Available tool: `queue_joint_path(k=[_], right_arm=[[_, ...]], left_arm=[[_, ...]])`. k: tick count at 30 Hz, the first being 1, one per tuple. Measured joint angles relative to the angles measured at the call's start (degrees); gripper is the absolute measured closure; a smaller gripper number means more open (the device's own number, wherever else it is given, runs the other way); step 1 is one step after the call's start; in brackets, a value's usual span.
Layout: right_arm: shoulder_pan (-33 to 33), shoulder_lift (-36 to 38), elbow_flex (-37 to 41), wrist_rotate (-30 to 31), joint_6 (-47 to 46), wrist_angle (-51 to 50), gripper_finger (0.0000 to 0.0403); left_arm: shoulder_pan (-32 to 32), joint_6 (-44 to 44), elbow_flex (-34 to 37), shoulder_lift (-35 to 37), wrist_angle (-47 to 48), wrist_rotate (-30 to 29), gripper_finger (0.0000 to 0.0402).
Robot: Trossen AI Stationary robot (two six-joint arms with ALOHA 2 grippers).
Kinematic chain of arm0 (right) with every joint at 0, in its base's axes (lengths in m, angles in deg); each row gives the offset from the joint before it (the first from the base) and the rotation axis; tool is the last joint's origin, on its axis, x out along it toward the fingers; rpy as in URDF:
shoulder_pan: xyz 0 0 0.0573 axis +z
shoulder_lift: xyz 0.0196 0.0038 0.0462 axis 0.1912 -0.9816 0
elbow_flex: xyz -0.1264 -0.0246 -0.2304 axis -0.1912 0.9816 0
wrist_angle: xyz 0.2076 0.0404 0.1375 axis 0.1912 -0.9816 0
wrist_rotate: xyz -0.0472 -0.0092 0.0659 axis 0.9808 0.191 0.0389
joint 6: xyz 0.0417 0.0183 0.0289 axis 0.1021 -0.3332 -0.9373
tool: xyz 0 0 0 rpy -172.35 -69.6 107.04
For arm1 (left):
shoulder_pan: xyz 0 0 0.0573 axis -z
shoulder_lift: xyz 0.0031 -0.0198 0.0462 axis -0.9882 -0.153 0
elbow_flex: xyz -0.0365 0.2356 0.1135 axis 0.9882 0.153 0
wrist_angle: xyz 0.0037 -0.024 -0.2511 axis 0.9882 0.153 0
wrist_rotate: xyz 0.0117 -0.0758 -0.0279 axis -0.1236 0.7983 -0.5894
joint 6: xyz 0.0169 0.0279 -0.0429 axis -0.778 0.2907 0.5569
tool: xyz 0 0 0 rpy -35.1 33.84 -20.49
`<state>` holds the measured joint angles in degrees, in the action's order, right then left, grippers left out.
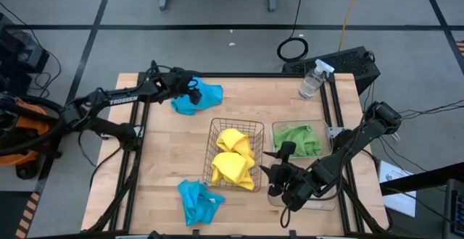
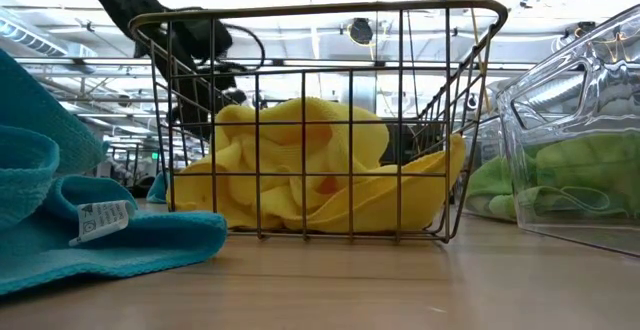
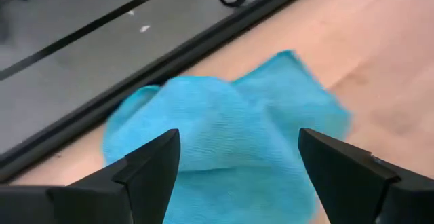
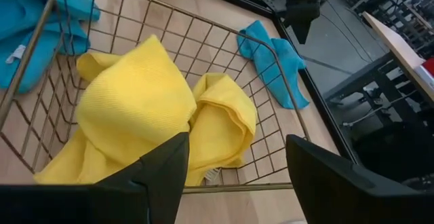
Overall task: Sort microfiber towel by color & place in baskets
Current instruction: Put the top blue microfiber cloth into the bottom transparent bin
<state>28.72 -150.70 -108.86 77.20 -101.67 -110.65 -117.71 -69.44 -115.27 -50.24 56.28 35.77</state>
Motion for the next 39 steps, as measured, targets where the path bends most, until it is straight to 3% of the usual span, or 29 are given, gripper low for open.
queue_joint_path(k=[17,23,30,34,39], right_arm=[[-1.82,0.00,0.32,-0.24,1.34,-0.96,0.0167],[-3.09,0.00,0.32,-0.26,-0.24,-0.96,0.0167],[-3.73,0.00,0.32,-0.26,-2.10,-0.74,0.0167],[-3.71,0.00,0.32,-0.24,-2.10,-0.76,0.0167],[-4.63,0.00,0.32,0.17,-2.07,-0.77,0.0167]], left_arm=[[-1.40,-4.44,-0.27,-21.08,-6.72,0.24,0.0107],[-0.92,-4.86,-0.23,-21.97,-6.60,1.88,0.0195],[2.02,-6.40,-0.13,-21.85,-6.59,-0.11,0.0375],[3.48,-7.03,0.21,-19.29,-5.68,-2.72,0.0374],[6.19,-7.97,0.16,-9.71,-4.18,-4.74,0.0379]])
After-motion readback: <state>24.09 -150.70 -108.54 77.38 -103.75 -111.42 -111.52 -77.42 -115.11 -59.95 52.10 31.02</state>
